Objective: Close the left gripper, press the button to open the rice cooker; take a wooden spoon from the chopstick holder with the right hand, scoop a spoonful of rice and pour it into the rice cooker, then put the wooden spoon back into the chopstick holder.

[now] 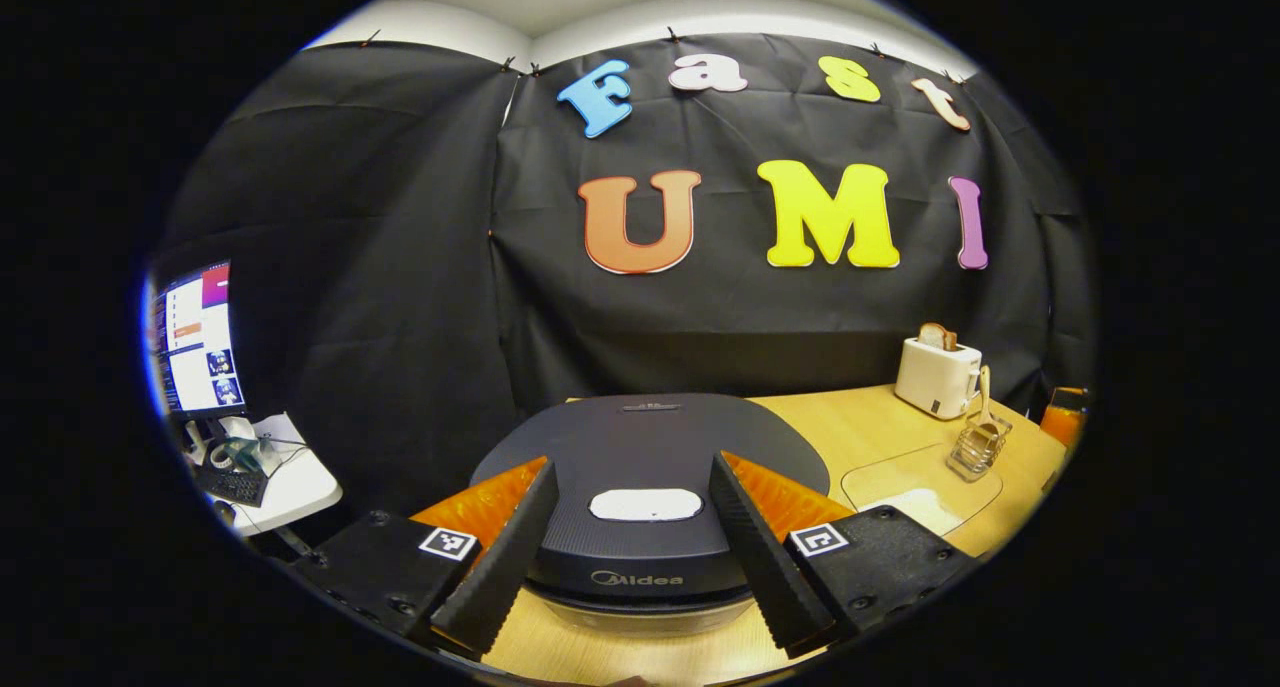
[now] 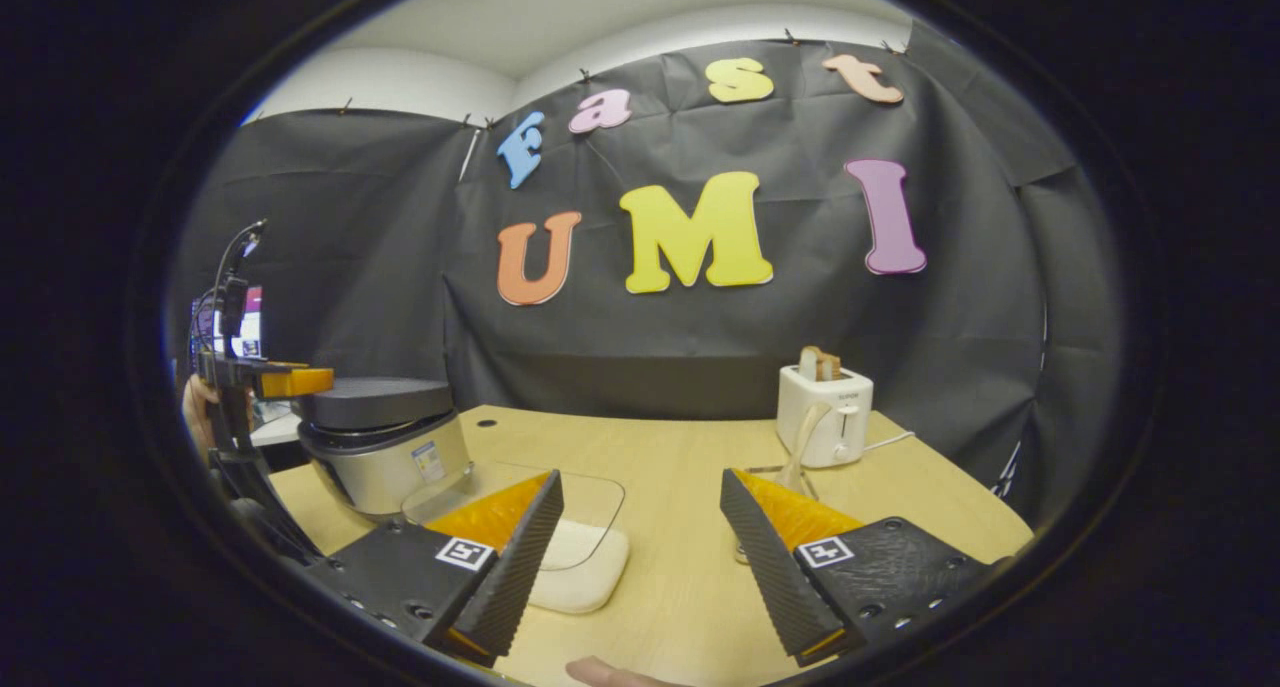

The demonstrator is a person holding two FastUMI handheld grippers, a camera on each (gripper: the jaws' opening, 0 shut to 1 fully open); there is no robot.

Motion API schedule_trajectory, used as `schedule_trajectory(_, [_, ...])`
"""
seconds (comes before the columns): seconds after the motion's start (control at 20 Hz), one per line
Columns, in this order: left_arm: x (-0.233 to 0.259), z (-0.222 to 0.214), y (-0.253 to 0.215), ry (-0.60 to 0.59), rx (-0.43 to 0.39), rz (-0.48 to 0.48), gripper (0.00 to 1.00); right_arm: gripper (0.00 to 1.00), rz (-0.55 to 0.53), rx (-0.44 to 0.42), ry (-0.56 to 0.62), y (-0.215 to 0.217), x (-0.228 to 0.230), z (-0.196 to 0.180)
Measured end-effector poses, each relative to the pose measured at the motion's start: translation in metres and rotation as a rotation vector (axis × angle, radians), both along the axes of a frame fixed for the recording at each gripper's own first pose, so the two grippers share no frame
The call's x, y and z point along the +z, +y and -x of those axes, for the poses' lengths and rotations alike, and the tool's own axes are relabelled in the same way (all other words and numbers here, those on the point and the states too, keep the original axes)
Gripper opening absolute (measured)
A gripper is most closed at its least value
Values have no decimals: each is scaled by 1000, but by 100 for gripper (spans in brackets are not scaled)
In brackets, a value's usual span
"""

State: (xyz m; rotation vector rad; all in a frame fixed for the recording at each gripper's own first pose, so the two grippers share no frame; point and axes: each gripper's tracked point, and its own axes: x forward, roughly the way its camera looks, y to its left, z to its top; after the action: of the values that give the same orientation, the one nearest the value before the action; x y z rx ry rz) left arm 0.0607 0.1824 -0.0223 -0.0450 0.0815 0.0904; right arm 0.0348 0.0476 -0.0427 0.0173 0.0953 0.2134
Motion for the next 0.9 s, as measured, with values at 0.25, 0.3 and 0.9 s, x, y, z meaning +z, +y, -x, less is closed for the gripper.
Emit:
schedule_trajectory(0.25, [-12, 4, -2, -2, 16, 4, 95, 91, -26, -1, 16, 0, 1, 5])
schedule_trajectory(0.3, [-10, 7, -1, -21, 28, 0, 94, 95, -28, 3, 9, 1, 4, 6])
schedule_trajectory(0.9, [-22, 24, -7, -4, 98, 13, 86, 94, -2, -3, -49, -7, 15, 11])
